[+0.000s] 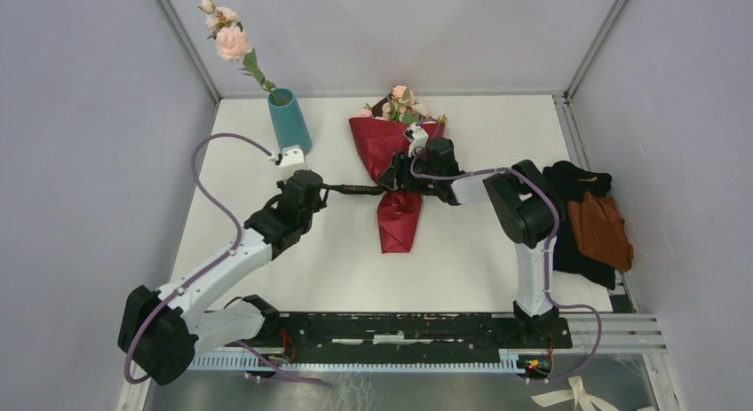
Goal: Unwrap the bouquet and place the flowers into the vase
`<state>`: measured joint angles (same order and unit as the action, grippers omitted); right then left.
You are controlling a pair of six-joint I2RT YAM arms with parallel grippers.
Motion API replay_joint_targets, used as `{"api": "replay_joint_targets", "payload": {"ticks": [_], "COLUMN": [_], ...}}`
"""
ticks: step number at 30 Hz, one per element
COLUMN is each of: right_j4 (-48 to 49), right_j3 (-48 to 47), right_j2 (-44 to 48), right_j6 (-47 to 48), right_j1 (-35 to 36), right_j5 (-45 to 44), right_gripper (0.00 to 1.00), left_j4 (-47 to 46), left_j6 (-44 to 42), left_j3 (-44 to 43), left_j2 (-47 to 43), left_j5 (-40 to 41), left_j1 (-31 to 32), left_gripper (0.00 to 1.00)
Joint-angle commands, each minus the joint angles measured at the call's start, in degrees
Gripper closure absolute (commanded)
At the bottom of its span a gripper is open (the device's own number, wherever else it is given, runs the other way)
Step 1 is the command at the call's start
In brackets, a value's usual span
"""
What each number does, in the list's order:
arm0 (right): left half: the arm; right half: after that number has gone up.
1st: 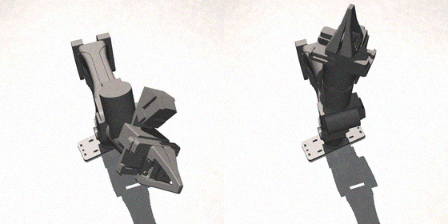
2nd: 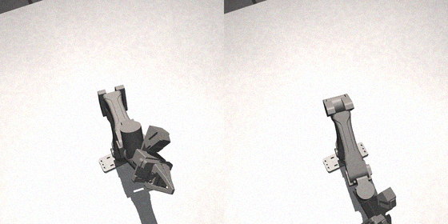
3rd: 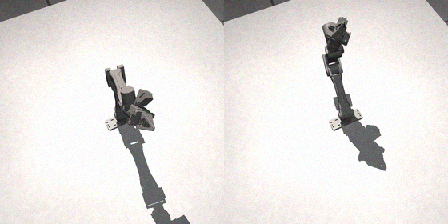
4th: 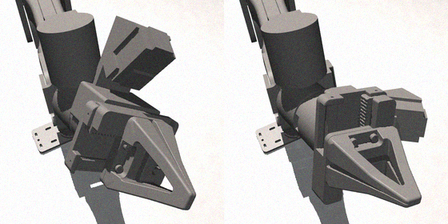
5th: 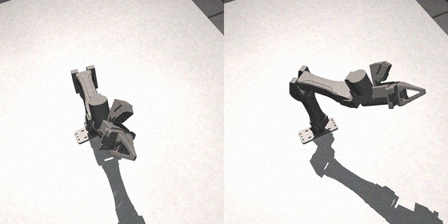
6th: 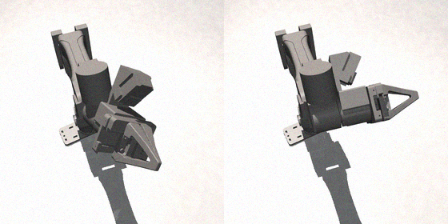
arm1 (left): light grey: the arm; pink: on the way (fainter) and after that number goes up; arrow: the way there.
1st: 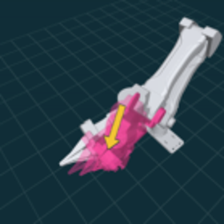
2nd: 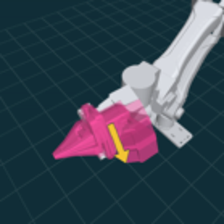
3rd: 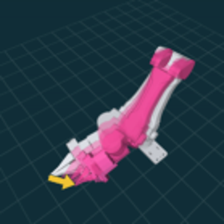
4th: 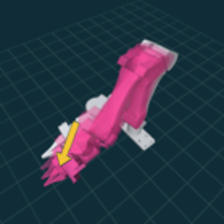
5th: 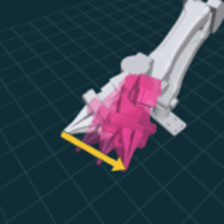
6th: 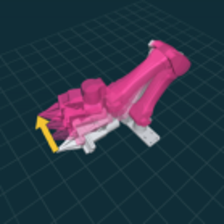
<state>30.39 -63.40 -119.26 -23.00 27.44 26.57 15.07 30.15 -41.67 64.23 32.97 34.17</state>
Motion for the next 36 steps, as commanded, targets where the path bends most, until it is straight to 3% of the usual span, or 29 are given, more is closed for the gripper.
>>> {"api": "replay_joint_targets", "payload": {"ticks": [1,7,20,28,32,36], "right_j4": [0.4,0.0,2.6,2.9,-2.0,-6.3], "right_j3": [3.3,3.7,6.2,5.6,3.6,1.8], "right_j2": [-1.0,-0.8,-0.3,0.5,2.6,6.1], "right_j6": [-3.0,-3.0,-4.2,-4.1,-1.0,2.3], "right_j1": [-0.2,-0.2,-0.2,0.4,1.6,2.8], "right_j5": [0.4,0.3,0.6,1.0,0.3,-1.5], "right_gripper": [0.32,0.31,0.32,0.31,0.31,0.3], "left_j4": [-1.0,3.2,5.3,6.5,6.1,2.4], "left_j6": [6.4,5.9,0.3,-1.5,-1.0,0.1], "left_j3": [-0.6,-6.0,-23.2,-24.2,-23.0,-19.5], "left_j2": [-7.0,-8.0,-14.1,-11.3,-7.7,-5.7], "left_j5": [9.8,13.1,16.6,12.3,6.2,1.7], "left_j1": [-2.7,-6.5,-7.0,-7.0,-6.9,-6.3], "left_gripper": [0.98,0.98,0.98,0.98,0.83,0.46]}}
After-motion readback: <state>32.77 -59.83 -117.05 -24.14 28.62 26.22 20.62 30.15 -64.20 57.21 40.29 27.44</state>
